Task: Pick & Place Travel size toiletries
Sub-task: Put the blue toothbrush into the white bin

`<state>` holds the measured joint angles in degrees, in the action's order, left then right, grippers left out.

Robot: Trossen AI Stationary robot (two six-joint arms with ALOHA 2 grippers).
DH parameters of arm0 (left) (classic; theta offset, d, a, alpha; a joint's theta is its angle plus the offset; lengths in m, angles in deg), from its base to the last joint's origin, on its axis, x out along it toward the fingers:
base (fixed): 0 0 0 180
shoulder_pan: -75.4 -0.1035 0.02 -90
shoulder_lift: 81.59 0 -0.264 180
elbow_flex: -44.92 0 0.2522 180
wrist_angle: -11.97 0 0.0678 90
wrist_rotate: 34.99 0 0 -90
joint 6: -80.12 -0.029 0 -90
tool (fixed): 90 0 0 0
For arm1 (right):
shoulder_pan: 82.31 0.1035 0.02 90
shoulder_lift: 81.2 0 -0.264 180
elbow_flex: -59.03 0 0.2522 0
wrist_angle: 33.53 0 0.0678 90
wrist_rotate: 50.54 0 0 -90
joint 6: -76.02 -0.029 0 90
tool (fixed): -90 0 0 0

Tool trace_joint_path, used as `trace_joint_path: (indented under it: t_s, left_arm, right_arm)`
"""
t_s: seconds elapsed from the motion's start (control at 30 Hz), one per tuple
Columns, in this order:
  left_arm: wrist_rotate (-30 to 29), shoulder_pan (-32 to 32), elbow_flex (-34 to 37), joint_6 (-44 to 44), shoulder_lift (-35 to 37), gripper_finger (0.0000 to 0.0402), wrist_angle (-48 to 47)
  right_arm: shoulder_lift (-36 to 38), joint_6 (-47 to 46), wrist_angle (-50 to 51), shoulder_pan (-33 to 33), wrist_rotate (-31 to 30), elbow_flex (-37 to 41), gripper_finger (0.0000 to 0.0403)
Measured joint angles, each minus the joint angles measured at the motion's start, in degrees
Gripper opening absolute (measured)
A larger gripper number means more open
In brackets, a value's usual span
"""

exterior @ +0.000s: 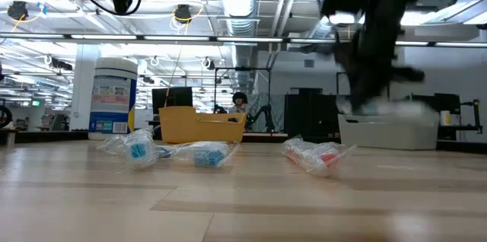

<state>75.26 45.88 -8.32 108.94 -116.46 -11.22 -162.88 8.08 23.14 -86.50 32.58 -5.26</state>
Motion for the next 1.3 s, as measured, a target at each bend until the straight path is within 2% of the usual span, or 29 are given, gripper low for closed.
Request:
trace_joint_path:
  t_s: [0.13, 0.3, 0.47, 0.67, 0.83, 1.03, 1.3]
  left_arm:
    - [-0.01, -0.01, 0.00, 0.00, 0.01, 0.0232, 0.01]
    - [-0.02, 0.00, 0.00, -0.02, 0.02, 0.0232, 0.02]
    - [-0.02, 0.00, 0.00, -0.02, 0.00, 0.0232, 0.02]
    - [-0.02, 0.00, 0.00, -0.33, 0.02, 0.0232, 0.02]
    - [-0.02, -0.01, 0.00, -0.33, 0.00, 0.0232, 0.02]
    - [-0.02, -0.02, 0.00, -0.13, 0.00, 0.0232, 0.02]
    - [-0.02, 0.00, 0.00, -0.07, 0.02, 0.0232, 0.02]
  right_arm:
    - [7.91, 10.68, 0.51, 4.61, -0.21, -3.71, 0.0011]
    - [14.68, 22.50, 6.75, 16.45, -0.25, -6.00, 0.0006]
    - [16.71, 22.97, 9.91, 30.91, -0.42, -6.20, 0.0005]
    - [11.64, 22.49, 9.29, 45.27, -0.49, -6.20, 0.0005]
    - [6.24, 20.54, 5.91, 53.30, -0.47, -6.20, 0.0005]
    - [0.59, 15.53, 3.60, 58.62, 2.35, -6.67, 0.0005]
    - [-7.53, 20.16, 3.71, 61.13, 6.65, -10.19, 0.0005]
